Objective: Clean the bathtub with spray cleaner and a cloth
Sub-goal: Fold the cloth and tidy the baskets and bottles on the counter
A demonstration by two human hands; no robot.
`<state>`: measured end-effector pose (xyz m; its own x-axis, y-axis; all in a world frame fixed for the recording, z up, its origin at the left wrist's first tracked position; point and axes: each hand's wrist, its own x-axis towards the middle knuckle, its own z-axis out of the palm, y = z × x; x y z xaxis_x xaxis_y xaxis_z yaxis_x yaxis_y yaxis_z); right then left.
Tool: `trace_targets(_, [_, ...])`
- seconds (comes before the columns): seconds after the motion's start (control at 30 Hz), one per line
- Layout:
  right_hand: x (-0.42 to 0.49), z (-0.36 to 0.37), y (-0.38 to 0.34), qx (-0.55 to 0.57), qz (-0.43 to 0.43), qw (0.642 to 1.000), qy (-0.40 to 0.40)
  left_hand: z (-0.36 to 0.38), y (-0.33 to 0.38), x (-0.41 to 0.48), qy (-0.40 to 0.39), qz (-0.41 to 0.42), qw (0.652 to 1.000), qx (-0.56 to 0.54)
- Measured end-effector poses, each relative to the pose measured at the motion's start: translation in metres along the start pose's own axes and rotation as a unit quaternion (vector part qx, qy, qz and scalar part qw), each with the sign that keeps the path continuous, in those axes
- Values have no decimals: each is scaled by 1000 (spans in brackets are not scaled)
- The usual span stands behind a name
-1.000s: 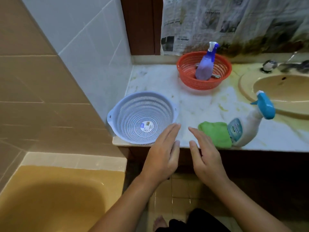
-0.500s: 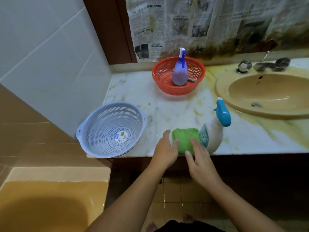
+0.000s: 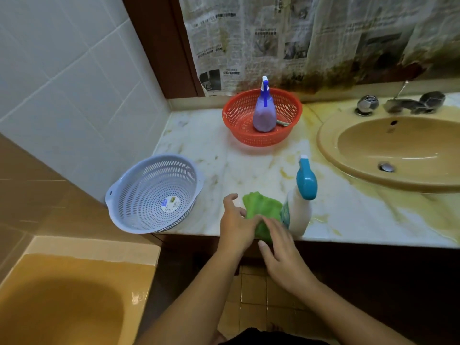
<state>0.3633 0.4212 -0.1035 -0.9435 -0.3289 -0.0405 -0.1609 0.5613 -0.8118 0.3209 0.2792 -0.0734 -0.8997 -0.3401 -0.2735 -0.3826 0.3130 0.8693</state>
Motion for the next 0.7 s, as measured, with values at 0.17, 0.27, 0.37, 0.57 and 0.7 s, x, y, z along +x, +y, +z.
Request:
trace_targets(0.17, [-2, -13, -17, 69, -50, 995, 50, -34, 8, -31, 21, 115, 992, 45])
trace_targets(0.27, [4, -23, -35, 86, -93, 990, 68, -63, 15, -54, 15, 170, 984, 44])
trace_targets(0.37, [9, -30, -52, 79, -141, 985, 61, -90, 22, -75, -8, 203, 978, 46])
trace_targets(0.57, [19, -43, -81, 103, -220, 970, -28, -137, 32, -103, -7, 252, 964, 83])
trace_targets(0.7, [29, -39, -97, 90, -279, 955, -41, -156, 27, -111, 9, 252, 963, 92])
